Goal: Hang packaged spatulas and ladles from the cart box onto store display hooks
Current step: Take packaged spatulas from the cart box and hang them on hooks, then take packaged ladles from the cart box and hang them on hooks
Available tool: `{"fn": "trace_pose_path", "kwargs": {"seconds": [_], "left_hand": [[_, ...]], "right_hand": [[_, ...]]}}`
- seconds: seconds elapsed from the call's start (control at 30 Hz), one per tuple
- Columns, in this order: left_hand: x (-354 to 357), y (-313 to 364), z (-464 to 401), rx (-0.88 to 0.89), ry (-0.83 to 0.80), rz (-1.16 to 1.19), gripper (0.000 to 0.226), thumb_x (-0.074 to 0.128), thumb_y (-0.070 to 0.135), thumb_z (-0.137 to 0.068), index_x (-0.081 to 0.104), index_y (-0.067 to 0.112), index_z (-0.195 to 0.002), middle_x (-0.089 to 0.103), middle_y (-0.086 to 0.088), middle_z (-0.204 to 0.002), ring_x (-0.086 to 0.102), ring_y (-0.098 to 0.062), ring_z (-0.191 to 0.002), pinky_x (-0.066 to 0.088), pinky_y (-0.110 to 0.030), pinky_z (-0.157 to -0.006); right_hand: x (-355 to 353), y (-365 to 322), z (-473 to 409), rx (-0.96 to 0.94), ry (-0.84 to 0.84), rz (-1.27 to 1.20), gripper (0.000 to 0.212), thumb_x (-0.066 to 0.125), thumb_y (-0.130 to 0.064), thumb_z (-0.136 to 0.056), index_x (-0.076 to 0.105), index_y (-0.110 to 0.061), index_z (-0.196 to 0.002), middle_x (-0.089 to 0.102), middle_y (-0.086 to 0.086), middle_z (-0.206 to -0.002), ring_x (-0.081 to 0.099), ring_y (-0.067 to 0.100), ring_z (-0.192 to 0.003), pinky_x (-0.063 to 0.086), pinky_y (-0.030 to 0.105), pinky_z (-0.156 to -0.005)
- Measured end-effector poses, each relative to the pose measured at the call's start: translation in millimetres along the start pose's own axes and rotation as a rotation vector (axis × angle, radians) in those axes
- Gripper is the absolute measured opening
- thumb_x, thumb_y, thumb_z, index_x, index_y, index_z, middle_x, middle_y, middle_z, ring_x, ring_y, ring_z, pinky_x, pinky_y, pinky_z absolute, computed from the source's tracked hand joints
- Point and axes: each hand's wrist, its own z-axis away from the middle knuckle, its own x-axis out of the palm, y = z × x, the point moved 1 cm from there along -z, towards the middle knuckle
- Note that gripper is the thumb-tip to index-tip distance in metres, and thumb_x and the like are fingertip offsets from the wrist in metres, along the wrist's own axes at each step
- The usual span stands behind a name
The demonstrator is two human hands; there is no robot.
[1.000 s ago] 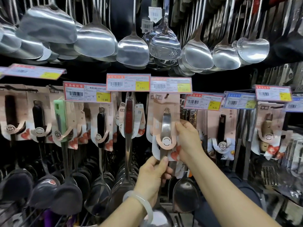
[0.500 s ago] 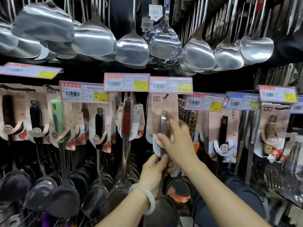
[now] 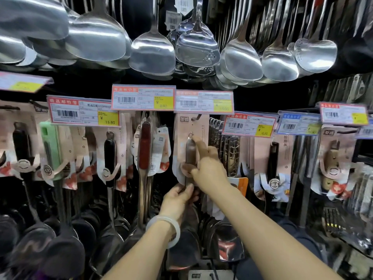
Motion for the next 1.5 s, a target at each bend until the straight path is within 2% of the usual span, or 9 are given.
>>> {"fn": "trace_pose_path", "kwargs": {"seconds": [0.17, 0.3, 0.47, 0.57, 0.7, 0.83, 1.0, 1.23, 1.5], "left_hand": [[-2.9, -8.1, -4.0, -0.068, 0.037, 0.027, 0.023, 0.058, 0.01, -0.088, 0.059, 0.003, -0.11, 0.068, -0.016, -0.102, 0.064, -0.026, -0.096, 0.048, -0.038, -0.093], [-14.0, -18.1, 0.4, -0.008, 0.125, -0.186, 0.008, 0.064, 0.016, -0.085, 0.07, 0.015, -0.08, 0.069, -0.01, -0.083, 0.062, -0.024, -0.082, 0.049, -0.036, -0.078], [-17.6, -13.1, 11.4, 0.079, 0.145, -0.611, 0.035, 0.049, 0.013, -0.094, 0.049, 0.007, -0.129, 0.063, -0.001, -0.101, 0.057, -0.011, -0.085, 0.045, -0.009, -0.071], [-14.1, -4.1, 26.9, 0.101, 0.075, -0.867, 0.051, 0.042, 0.014, -0.096, 0.025, 0.012, -0.144, 0.034, -0.01, -0.146, 0.035, -0.022, -0.132, 0.028, -0.026, -0.104], [-2.7, 2.3, 62.9, 0.461, -0.019, -1.138, 0.059, 0.04, 0.015, -0.096, 0.01, 0.01, -0.147, 0.001, -0.003, -0.156, -0.002, -0.014, -0.144, -0.002, -0.018, -0.111], [27.7, -14.6, 97.7, 0.66, -0.247, -1.247, 0.065, 0.04, 0.019, -0.096, 0.0, 0.014, -0.146, -0.019, 0.011, -0.145, -0.018, -0.003, -0.137, -0.01, -0.023, -0.115], [80.1, -74.8, 138.9, 0.572, -0.564, -1.395, 0.067, 0.034, 0.032, -0.098, -0.01, 0.016, -0.147, -0.03, 0.007, -0.146, -0.031, -0.007, -0.132, -0.013, -0.032, -0.114], [157.5, -155.3, 198.6, 0.552, -0.913, -1.539, 0.069, 0.034, 0.038, -0.096, -0.007, 0.017, -0.147, -0.019, -0.003, -0.155, -0.021, -0.02, -0.142, -0.008, -0.04, -0.115], [247.5, -240.8, 271.6, 0.466, -1.283, -1.569, 0.071, 0.035, 0.037, -0.096, -0.011, 0.016, -0.147, -0.023, -0.006, -0.154, -0.024, -0.024, -0.141, -0.009, -0.044, -0.115]], "right_hand": [[-4.5, -0.7, 0.2, -0.028, 0.012, 0.06, 0.071, 0.058, -0.028, -0.085, 0.016, -0.037, -0.141, 0.034, 0.011, -0.129, 0.054, 0.036, -0.107, 0.045, 0.039, -0.078], [-7.6, -0.7, 6.4, -0.057, -0.063, 0.136, 0.072, 0.056, -0.031, -0.087, 0.014, -0.034, -0.145, 0.016, 0.016, -0.15, 0.04, 0.036, -0.128, 0.045, 0.041, -0.092], [-13.2, -5.3, 23.5, -0.173, -0.03, 0.351, 0.06, 0.054, -0.02, -0.09, 0.027, -0.015, -0.144, 0.0, 0.017, -0.154, 0.002, 0.034, -0.144, 0.035, 0.047, -0.106], [-19.2, -10.0, 43.3, -0.319, -0.007, 0.381, 0.05, 0.057, -0.008, -0.085, 0.044, -0.004, -0.133, 0.018, 0.025, -0.151, 0.012, 0.039, -0.142, 0.031, 0.049, -0.109], [-21.9, 3.5, 87.1, -0.403, 0.104, 0.246, 0.032, 0.054, 0.006, -0.078, 0.062, 0.009, -0.108, 0.05, 0.035, -0.125, 0.045, 0.05, -0.121, 0.043, 0.057, -0.097], [-22.6, 46.5, 141.9, -0.243, 0.104, 0.262, 0.04, 0.053, 0.003, -0.081, 0.057, 0.007, -0.121, 0.046, 0.028, -0.136, 0.038, 0.044, -0.132, 0.032, 0.052, -0.11], [-43.2, 119.8, 222.5, 0.163, -0.1, 0.55, 0.064, 0.043, -0.016, -0.095, 0.01, -0.017, -0.15, -0.002, 0.008, -0.159, -0.01, 0.025, -0.146, -0.002, 0.041, -0.119], [-107.5, 195.2, 329.1, 0.526, -0.236, 0.758, 0.068, 0.044, -0.034, -0.095, 0.005, -0.02, -0.15, -0.009, 0.009, -0.158, -0.013, 0.03, -0.145, 0.0, 0.05, -0.116], [-179.3, 273.8, 445.9, 0.865, -0.256, 0.802, 0.066, 0.047, -0.03, -0.094, 0.011, -0.019, -0.149, -0.004, 0.01, -0.158, -0.007, 0.03, -0.146, 0.005, 0.049, -0.117]]}}
